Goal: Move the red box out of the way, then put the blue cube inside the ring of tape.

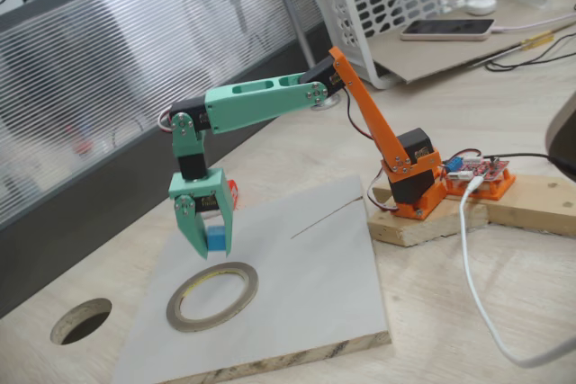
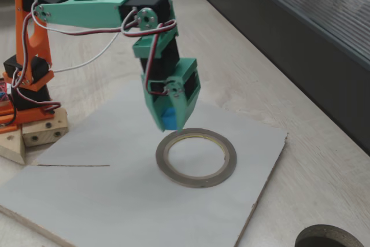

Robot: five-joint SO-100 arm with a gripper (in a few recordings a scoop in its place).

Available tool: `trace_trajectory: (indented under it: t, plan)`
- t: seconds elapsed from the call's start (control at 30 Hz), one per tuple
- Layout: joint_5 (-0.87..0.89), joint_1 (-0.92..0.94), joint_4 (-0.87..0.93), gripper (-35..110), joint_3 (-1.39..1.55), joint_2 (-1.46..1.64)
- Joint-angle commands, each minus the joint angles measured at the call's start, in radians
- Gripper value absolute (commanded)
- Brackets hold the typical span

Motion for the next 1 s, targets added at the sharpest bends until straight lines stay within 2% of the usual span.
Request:
trace_trajectory:
  t: [0.0,0.33,0.97]
  plan:
    - [0.008,-0.043,0.000,3,-0.063,-0.011]
    - [0.008,-0.044,-0.002,3,-0.186,-0.140]
    - [0.008,-0.046,-0.003,3,-0.187,-0.199]
